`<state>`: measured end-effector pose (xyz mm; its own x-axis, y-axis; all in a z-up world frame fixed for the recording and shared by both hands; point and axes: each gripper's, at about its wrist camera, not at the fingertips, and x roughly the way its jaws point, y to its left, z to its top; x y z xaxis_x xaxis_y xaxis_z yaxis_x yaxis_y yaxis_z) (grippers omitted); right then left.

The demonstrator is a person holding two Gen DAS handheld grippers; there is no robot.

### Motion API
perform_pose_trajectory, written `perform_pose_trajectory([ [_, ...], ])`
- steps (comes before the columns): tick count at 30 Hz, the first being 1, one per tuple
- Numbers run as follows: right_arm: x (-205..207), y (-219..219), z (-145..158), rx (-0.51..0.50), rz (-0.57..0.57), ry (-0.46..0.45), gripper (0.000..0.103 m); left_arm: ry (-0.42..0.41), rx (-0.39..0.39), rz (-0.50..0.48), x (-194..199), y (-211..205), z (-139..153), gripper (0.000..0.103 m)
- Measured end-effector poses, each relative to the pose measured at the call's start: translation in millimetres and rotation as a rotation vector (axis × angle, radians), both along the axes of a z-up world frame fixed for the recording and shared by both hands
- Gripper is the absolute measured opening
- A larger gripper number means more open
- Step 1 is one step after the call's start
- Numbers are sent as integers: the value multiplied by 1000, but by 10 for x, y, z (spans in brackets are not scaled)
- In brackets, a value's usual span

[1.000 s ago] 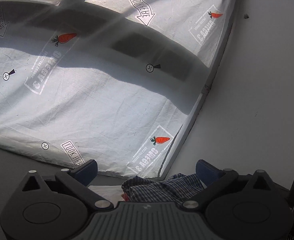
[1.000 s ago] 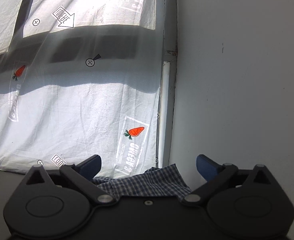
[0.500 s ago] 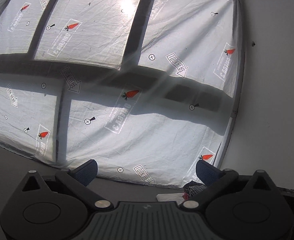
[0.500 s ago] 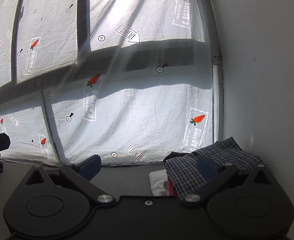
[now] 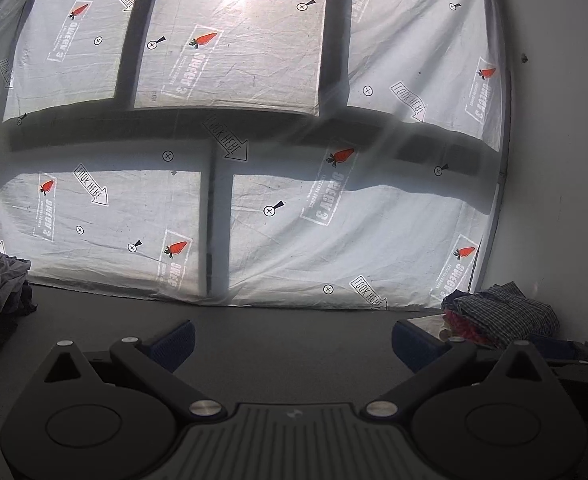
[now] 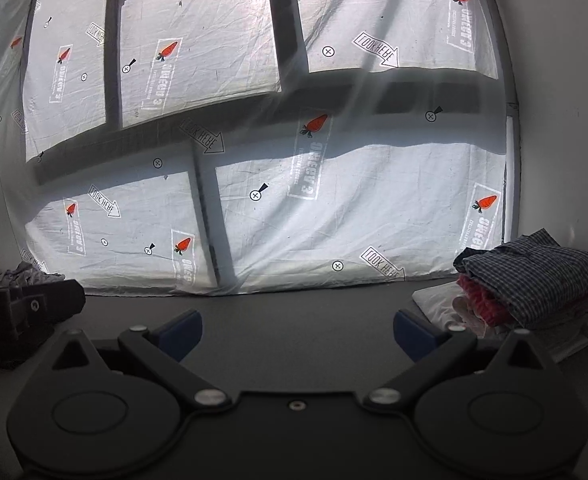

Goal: Fold clothes

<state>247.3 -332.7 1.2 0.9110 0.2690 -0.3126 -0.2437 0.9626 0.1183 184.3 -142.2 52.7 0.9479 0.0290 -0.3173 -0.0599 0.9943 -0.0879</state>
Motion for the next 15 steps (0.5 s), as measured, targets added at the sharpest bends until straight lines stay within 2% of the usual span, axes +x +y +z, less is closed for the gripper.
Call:
perform_pose_trajectory([
  [9,-685,1101,-62,-13,-36,88,103,57,39,-42,-480,1102,-71,103],
  [15,-1105,1561,-79,-68,-51,121,103,115,-4,-42,-741,1621,-183,103],
])
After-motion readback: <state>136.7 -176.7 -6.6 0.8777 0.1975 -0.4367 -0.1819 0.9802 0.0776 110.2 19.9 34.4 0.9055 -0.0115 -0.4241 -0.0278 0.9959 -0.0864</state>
